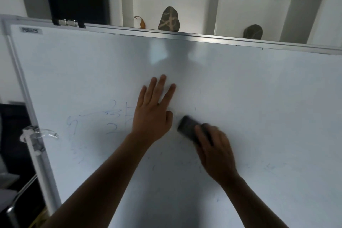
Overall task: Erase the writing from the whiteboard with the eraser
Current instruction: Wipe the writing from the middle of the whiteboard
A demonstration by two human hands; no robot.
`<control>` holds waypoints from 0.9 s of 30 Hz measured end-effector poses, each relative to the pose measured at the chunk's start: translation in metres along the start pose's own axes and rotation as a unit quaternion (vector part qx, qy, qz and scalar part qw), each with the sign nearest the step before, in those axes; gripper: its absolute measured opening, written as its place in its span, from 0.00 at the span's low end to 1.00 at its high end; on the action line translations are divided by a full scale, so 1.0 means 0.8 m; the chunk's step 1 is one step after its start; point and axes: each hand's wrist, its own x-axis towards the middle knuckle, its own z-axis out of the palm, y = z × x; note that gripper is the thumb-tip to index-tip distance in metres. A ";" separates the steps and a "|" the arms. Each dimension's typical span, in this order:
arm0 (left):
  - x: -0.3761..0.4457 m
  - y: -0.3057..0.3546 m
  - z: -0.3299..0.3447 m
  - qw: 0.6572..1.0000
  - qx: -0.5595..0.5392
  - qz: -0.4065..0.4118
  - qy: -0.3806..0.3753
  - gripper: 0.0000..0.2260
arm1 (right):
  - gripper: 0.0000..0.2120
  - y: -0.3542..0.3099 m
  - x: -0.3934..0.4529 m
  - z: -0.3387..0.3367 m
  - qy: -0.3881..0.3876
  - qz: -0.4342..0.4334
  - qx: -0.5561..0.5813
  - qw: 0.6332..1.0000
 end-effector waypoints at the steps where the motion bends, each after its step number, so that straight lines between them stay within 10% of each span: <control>1: 0.000 0.000 0.000 1.000 -0.002 0.000 0.001 0.32 | 0.21 0.005 -0.002 -0.001 -0.017 -0.051 -0.014 0.998; 5: -0.002 -0.001 0.000 1.000 -0.012 0.003 0.004 0.32 | 0.23 0.017 0.016 -0.010 0.124 0.222 0.046 0.966; 9: -0.002 0.003 0.000 1.000 -0.026 -0.002 0.008 0.31 | 0.20 -0.001 0.022 -0.004 -0.016 -0.081 -0.021 0.996; 14: -0.004 0.001 0.000 1.000 -0.029 -0.001 0.006 0.31 | 0.20 0.019 0.038 -0.018 0.122 0.127 0.023 0.984; 18: -0.004 -0.001 0.003 1.000 -0.030 -0.001 -0.002 0.31 | 0.19 0.013 0.033 -0.008 -0.020 -0.089 0.002 0.996; 22: -0.004 0.000 0.005 1.000 -0.026 -0.003 0.005 0.32 | 0.19 0.027 0.069 -0.028 0.130 0.172 0.086 0.973; 27: -0.001 0.000 0.007 0.999 -0.040 -0.002 0.012 0.31 | 0.19 0.008 0.075 -0.017 0.037 -0.076 0.025 0.996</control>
